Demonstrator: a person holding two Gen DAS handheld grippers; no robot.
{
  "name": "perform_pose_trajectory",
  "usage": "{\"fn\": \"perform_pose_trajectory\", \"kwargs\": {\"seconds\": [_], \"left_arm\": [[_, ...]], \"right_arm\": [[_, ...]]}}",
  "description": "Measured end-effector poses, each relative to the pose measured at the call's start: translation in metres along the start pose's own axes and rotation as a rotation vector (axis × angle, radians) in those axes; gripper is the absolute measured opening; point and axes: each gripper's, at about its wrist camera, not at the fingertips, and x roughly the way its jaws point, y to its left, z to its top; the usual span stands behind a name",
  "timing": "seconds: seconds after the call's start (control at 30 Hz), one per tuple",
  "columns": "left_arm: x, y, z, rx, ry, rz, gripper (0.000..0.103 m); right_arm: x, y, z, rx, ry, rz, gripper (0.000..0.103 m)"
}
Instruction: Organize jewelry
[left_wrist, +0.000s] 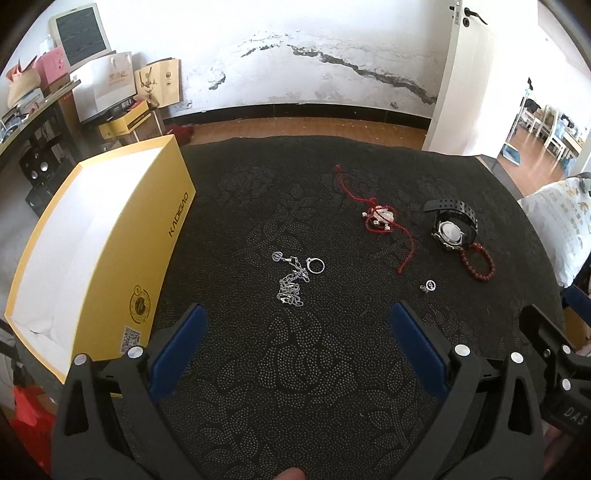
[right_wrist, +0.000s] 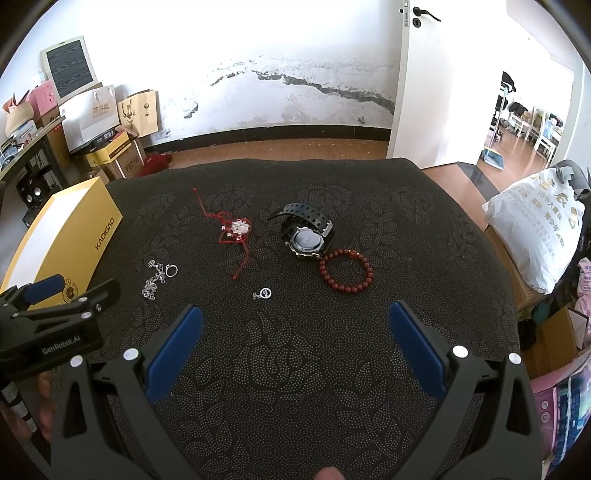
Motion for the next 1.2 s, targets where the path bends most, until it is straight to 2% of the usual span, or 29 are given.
{"fn": "perform_pose_trajectory", "kwargs": {"seconds": [0.9,1.2], "left_arm": [[0.004,0.005,0.000,0.001,0.014,-0.008,0.097],[0.054,0.019,-0.007,-0.034,0.107,-0.022,0.097]], "right_arm": [[0.001,0.001,0.000,0.001,0.002,0.004,0.097],[0.001,-0.006,0.001,0.015,0.005,0.008,0.097]]}}
